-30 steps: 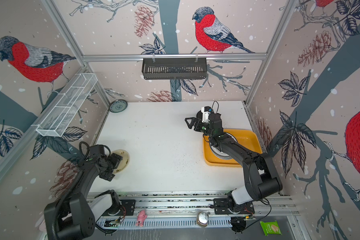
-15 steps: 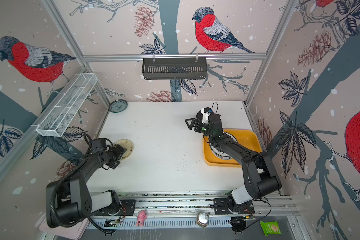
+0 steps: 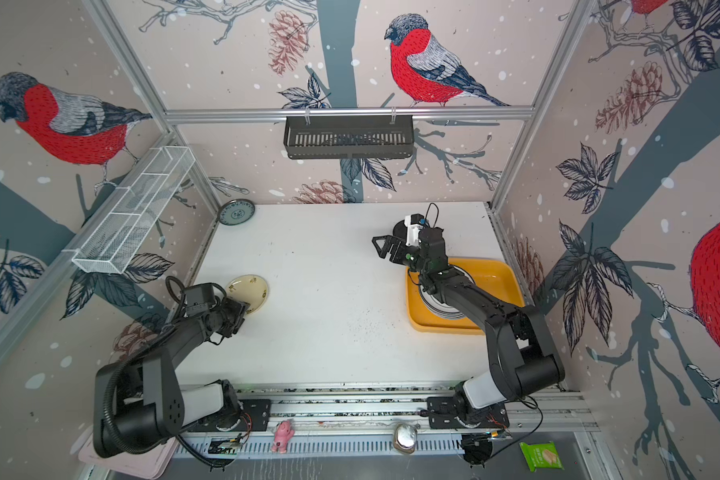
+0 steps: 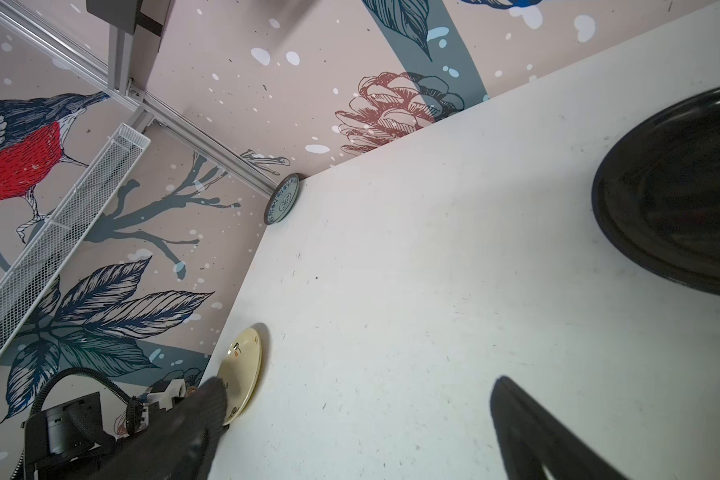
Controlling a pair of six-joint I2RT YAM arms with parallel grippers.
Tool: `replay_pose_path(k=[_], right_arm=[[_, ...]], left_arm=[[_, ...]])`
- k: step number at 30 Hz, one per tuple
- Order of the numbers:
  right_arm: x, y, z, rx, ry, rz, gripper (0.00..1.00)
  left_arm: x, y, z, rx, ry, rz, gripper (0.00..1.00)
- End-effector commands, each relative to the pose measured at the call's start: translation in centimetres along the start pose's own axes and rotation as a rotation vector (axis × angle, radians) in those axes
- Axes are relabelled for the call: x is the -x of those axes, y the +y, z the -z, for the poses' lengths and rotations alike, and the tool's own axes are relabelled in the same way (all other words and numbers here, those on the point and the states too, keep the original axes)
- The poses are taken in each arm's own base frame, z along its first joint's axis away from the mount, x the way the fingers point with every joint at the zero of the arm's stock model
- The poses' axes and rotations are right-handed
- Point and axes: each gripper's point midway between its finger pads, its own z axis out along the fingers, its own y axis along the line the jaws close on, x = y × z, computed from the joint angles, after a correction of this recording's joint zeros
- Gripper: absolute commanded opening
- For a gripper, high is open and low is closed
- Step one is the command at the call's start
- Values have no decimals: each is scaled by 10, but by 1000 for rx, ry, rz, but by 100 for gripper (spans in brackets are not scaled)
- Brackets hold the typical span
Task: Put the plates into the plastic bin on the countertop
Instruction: 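Grasp the cream calligraphy plate rim with the left gripper and drag it toward table center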
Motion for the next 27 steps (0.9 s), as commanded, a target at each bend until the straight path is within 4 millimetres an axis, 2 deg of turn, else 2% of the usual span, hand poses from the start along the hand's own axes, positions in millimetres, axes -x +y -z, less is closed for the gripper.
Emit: replay_pose_path(k=[1, 3, 16, 23, 27], right_arm=[[4, 5, 2, 8, -7, 8, 100], [4, 5, 3, 6, -7, 12, 100], [7, 5, 8, -22, -11, 19, 100], [9, 6, 9, -25, -15, 17, 100], [10, 8, 11, -26, -15, 15, 100]], left_arm=[[-3, 15, -3, 47, -8, 68, 48], [-3, 17, -4, 45, -10, 84, 41], [-5, 23, -6, 37, -25, 107, 15], [-2, 19, -2, 28, -37, 83, 12], [0, 9, 1, -10, -43, 53, 6]])
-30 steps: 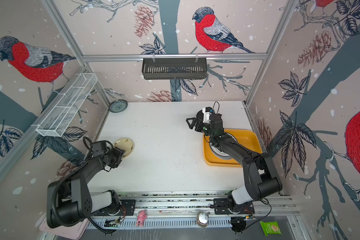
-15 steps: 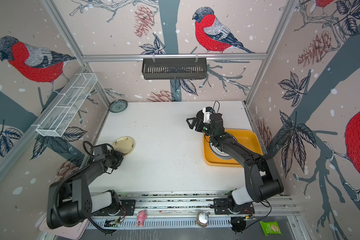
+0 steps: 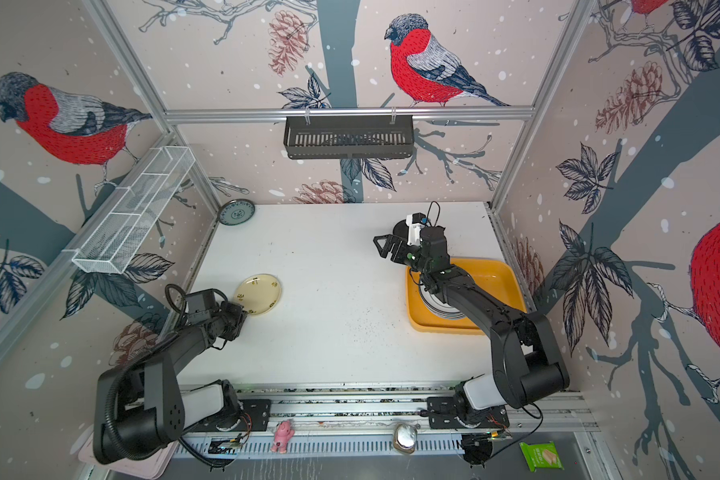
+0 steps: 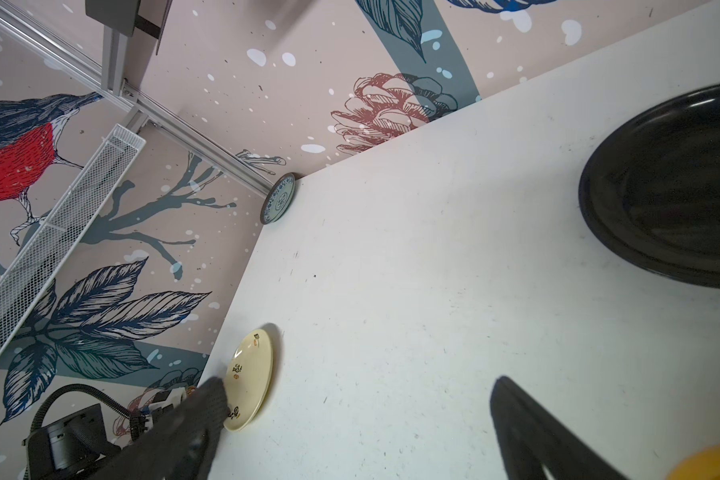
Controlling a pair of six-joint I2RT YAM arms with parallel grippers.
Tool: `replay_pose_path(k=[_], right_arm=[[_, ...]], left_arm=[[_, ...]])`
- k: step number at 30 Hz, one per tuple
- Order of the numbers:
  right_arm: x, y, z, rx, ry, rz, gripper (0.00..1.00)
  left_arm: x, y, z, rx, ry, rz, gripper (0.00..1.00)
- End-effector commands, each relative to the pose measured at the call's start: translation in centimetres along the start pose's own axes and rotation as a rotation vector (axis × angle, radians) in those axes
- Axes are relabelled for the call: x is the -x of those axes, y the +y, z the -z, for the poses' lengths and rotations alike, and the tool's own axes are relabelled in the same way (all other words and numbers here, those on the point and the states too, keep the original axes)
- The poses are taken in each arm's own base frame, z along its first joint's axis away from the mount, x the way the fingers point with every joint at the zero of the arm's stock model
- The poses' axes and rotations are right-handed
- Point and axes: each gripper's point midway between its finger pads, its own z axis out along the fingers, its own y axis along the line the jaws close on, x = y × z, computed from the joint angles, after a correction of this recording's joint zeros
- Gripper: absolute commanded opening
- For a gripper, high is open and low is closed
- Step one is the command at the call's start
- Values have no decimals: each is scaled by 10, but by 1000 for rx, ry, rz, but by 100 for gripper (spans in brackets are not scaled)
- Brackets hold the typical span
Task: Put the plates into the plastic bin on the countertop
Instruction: 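Grasp the cream calligraphy plate rim with the left gripper and drag it toward table center, then lift the cream plate upright with the left gripper while the right gripper reaches toward it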
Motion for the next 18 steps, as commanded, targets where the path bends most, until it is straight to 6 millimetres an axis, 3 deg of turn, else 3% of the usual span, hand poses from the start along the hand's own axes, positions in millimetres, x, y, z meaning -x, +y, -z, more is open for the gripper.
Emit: replay_pose_path(k=[1, 10, 18], right_arm=[[7, 5, 3, 1, -23, 18, 100], [6, 14, 12, -6, -28, 16, 100], [-3, 24, 25, 16, -33, -16, 100]], left_arm=[[-1, 0, 3, 9, 4, -25, 6], [0, -49, 20, -144, 37, -180, 3], [-24, -115, 42, -315, 116, -377, 2]])
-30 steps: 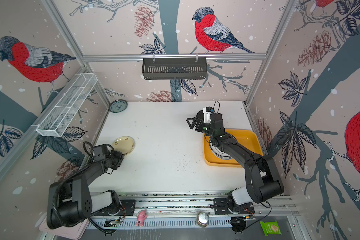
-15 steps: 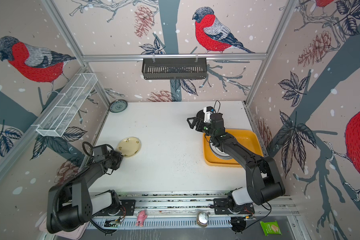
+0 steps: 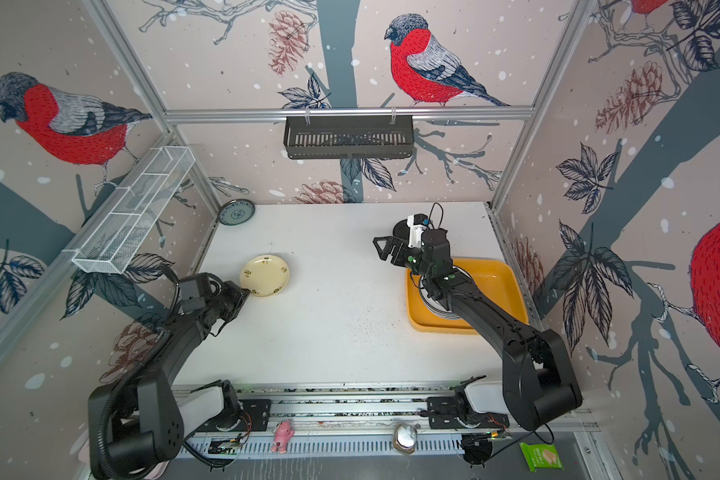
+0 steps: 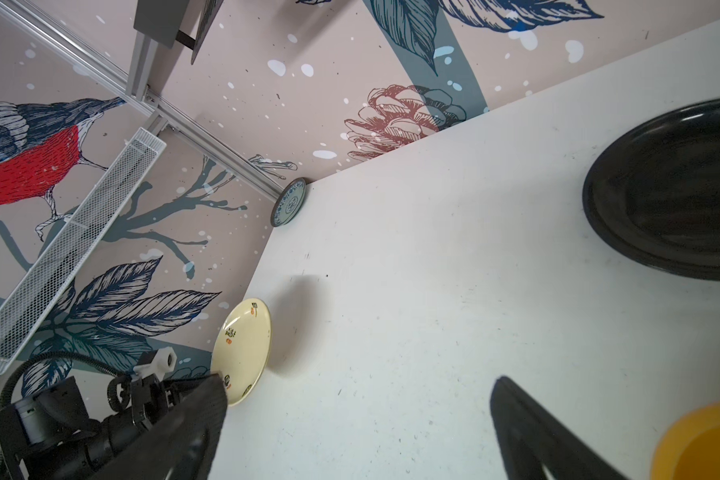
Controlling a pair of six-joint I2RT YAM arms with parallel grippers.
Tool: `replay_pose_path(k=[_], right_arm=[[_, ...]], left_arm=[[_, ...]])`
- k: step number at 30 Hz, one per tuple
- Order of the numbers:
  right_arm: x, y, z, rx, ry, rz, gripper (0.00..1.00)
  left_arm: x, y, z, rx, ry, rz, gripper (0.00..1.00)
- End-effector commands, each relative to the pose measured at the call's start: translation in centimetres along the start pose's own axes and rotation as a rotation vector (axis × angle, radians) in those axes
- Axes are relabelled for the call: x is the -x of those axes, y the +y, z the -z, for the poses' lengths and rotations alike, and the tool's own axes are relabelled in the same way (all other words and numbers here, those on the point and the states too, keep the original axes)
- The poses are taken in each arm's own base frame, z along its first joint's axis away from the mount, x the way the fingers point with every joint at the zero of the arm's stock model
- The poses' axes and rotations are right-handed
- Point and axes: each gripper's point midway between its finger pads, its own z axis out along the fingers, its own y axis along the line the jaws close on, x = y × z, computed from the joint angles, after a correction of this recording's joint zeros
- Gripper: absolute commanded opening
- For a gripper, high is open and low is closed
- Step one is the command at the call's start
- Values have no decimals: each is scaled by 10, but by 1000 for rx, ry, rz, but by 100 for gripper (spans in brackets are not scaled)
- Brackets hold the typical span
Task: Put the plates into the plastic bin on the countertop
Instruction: 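Lift the cream plate upright with the left gripper while the right gripper reaches toward it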
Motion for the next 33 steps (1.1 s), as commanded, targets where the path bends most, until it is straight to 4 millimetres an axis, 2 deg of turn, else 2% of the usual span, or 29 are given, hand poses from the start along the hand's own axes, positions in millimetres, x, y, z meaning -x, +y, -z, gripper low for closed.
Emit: replay_pose_path(k=[1, 7, 11, 17, 22, 25, 28, 33], right_arm=[[-3, 1, 5, 1, -11, -39, 100], [-16, 2, 16, 16, -11, -87, 100], [-17, 5, 28, 20, -41, -103, 100], [-11, 14, 38, 21, -76, -102, 100], [-8, 23, 44, 30, -98, -96, 100], [-12, 23, 43, 19, -84, -102, 100], [-19, 29, 37, 32, -66, -100, 96], [-38, 45, 15, 48, 3, -86, 90]], left_arm=[[-8, -36, 3, -105, 56, -106, 2], [-22, -86, 7, -230, 151, -214, 1], [-34, -120, 7, -297, 238, -328, 1], [-61, -161, -5, -341, 371, -452, 0], [-85, -195, -18, -420, 405, -513, 0], [-99, -200, -21, -470, 478, -498, 0], [-104, -192, -24, -464, 503, -505, 0], [-114, -180, -31, -463, 558, -489, 0]])
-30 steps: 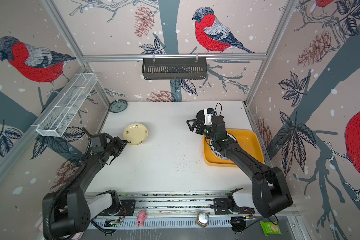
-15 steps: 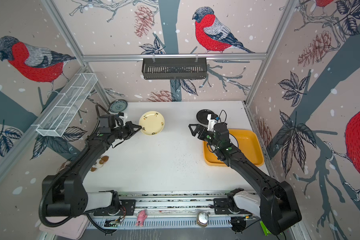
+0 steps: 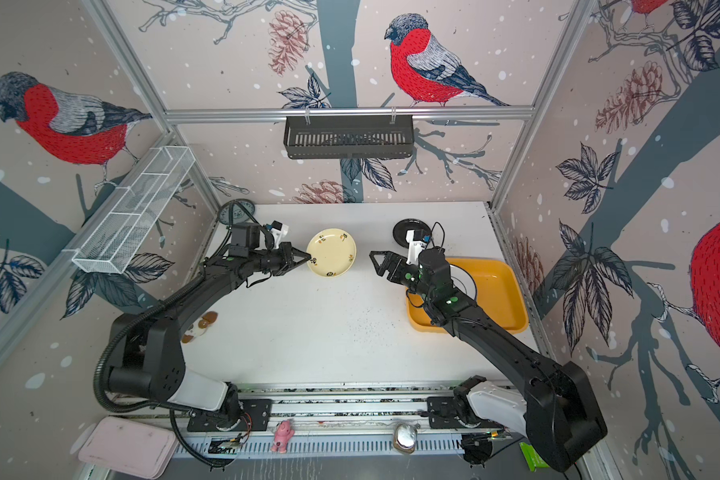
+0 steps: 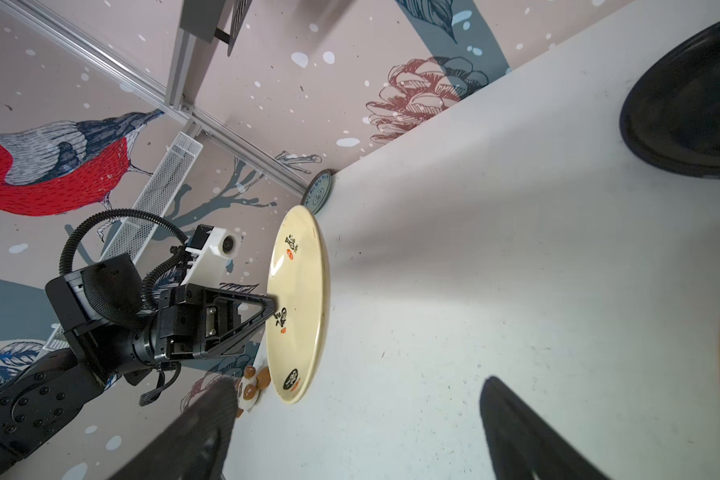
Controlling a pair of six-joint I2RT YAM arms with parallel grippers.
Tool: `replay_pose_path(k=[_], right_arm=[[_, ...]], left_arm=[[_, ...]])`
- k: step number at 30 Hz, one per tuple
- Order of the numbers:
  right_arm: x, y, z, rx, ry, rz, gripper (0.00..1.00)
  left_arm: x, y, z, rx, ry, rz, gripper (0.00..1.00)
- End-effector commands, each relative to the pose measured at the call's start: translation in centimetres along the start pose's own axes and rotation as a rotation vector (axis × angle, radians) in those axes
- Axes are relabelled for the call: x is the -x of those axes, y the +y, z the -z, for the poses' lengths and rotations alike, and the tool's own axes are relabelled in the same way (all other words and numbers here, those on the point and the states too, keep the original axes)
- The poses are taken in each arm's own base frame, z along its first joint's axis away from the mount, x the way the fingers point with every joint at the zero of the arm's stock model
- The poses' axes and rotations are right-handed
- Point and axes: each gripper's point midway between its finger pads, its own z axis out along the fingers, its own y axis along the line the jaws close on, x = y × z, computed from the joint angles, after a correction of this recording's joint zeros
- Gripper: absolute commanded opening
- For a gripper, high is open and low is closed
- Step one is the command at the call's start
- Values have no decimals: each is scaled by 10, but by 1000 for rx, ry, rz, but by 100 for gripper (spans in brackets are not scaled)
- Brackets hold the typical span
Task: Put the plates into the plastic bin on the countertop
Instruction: 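Lift the cream plate upright with the left gripper while the right gripper reaches toward it, then grasp the cream plate rim with the right gripper while the left gripper holds it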
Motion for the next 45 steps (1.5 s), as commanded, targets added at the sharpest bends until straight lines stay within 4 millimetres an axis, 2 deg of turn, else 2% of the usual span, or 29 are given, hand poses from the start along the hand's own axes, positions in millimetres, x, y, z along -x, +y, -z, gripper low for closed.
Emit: replay_pose_path(k=[1, 3, 8, 11, 15, 19, 27, 30, 39, 45], right_arm=[[-4, 11, -12, 9, 14, 17, 89], [-8, 16, -19, 16, 34, 23, 86], [-19, 16, -40, 9, 82, 15, 76], [-25, 14, -48, -5, 106, 13, 71], [-31, 15, -55, -6, 128, 9, 60], [-34, 12, -59, -21, 140, 6, 45], [-40, 5, -64, -38, 160, -6, 31], [-41, 5, -65, -36, 165, -7, 23], [-46, -2, -68, -66, 178, -26, 8], [-48, -6, -71, -83, 187, -36, 3]], left_arm=[[-8, -5, -4, -66, 33, -23, 0], [-11, -1, -5, -64, 39, -16, 0], [-12, -2, -3, -66, 38, -19, 0], [-14, -3, -3, -72, 43, -20, 0], [-15, -3, -2, -73, 41, -22, 0], [-14, -4, -2, -73, 40, -23, 0], [-14, -3, -1, -77, 39, -20, 0], [-14, -3, -1, -76, 38, -21, 0], [-14, -9, 1, -99, 33, -38, 0], [-12, -15, 5, -116, 22, -65, 0]])
